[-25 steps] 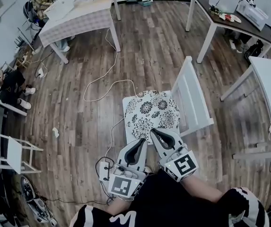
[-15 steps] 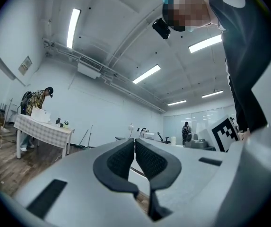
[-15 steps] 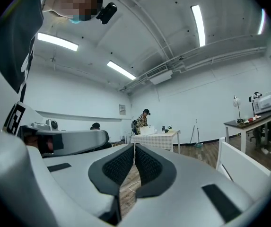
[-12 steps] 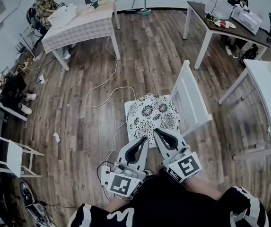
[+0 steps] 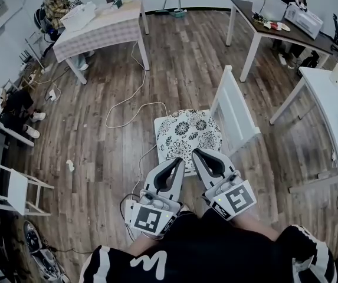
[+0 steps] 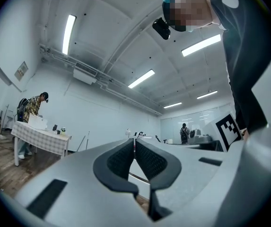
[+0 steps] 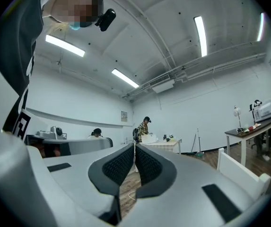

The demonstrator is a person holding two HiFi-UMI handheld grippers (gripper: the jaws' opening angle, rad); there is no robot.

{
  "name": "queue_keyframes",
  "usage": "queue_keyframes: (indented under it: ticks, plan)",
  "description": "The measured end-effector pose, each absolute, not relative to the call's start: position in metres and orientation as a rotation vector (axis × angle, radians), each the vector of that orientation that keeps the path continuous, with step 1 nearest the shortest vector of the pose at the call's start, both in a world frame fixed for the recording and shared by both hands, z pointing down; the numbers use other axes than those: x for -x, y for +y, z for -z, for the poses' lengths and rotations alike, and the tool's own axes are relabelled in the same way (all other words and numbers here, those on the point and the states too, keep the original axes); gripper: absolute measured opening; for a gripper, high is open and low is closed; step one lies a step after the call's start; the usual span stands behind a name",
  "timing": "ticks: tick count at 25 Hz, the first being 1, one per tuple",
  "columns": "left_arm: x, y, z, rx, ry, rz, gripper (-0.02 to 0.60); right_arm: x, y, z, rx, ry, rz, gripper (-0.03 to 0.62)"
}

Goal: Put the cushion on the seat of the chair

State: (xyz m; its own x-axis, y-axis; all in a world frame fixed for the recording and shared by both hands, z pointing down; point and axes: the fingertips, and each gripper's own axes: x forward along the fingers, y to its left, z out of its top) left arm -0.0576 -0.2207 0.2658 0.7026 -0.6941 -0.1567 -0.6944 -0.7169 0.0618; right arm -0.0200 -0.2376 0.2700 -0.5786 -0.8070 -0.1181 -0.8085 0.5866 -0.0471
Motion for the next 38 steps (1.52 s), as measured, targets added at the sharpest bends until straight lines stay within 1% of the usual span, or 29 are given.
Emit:
queue_keyframes:
  ticks: [8,25,38]
  plan:
    - [0.037,-0.173,-0.261,2.873,1.223,-0.269,0.014,0.004,-0.188,-0.264,1.32,2.718,-0.05,0.026]
    - [-0.032,-0.028,-0.273,2.834,1.324,-0.278,0.014,-0.079,-0.047,-0.268,1.289,2.723,-0.052,0.026]
    - [-0.046,0.024,-0.259,2.794,1.326,-0.273,0.014,-0.085,0.002,-0.259,1.21,2.728,-0.04,0.026]
